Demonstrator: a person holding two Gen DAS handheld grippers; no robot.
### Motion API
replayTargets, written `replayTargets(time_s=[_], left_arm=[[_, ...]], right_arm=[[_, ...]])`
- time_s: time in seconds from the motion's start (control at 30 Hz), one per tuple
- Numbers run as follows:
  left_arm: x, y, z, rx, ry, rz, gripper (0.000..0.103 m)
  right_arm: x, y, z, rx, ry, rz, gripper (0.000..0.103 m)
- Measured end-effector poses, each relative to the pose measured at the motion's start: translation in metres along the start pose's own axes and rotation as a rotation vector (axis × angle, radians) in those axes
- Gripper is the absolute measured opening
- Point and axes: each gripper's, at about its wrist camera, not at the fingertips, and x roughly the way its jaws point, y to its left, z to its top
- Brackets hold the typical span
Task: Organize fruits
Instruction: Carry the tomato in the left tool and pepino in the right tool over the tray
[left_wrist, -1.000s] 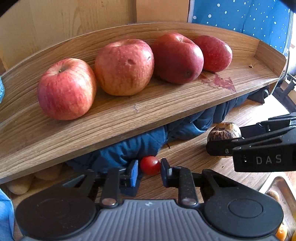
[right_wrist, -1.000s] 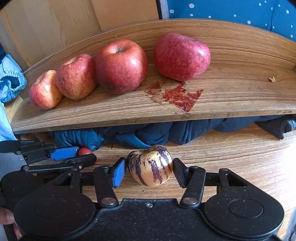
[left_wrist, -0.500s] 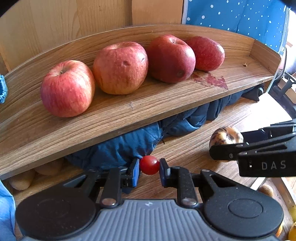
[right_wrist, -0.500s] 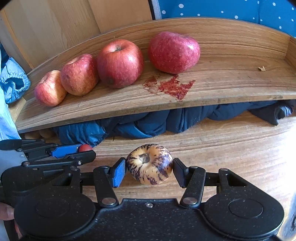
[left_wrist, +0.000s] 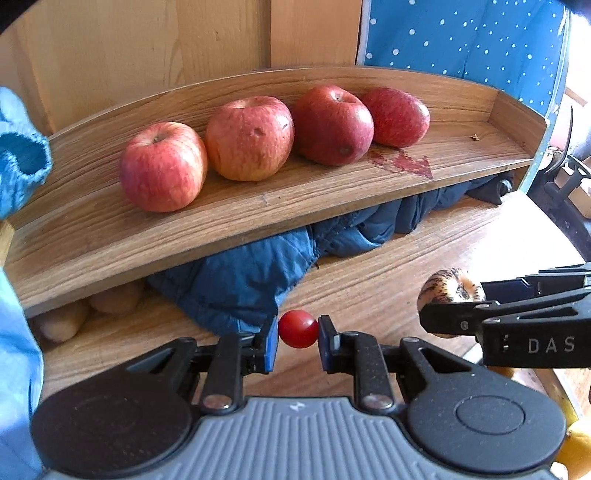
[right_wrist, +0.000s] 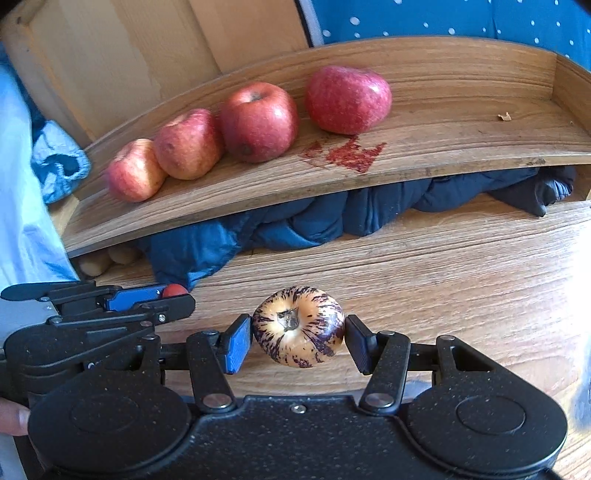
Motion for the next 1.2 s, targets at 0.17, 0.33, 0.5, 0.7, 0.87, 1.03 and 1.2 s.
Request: replayTargets(time_s=[0.17, 0.33, 0.5, 0.7, 0.87, 1.03, 1.2], left_arm=[[-0.019, 0.000, -0.012, -0.029, -0.009, 0.010, 0.024], [-0.039, 0.008, -0.030, -0.069, -0.005, 0.028, 0.024], [-0.056, 0.015, -0.050, -0.113, 0.014, 0.040, 0.024], [-0.075, 0.022, -0.082, -0.163, 0.037, 0.042, 0.024], [-0.087, 0.025, -0.102, -0.193, 0.051, 0.037, 0.025], [-0.095, 0.026, -0.111, -0.197, 0.059, 0.023, 0.025], [-0.097, 0.023, -0.117, -0.186, 0.080, 0.018, 0.025]], right_arm=[[-0.013, 0.009, -0.008, -0.029, -0.008, 0.033, 0.057], [-0.023, 0.022, -0.018, -0.076, -0.006, 0.072, 0.057], [-0.028, 0.038, -0.028, -0.113, 0.005, 0.111, 0.057], [-0.033, 0.063, -0.039, -0.161, 0.011, 0.159, 0.056], [-0.037, 0.079, -0.046, -0.204, 0.012, 0.186, 0.056], [-0.036, 0.093, -0.048, -0.241, 0.020, 0.203, 0.056], [-0.029, 0.104, -0.051, -0.283, 0.041, 0.208, 0.056]])
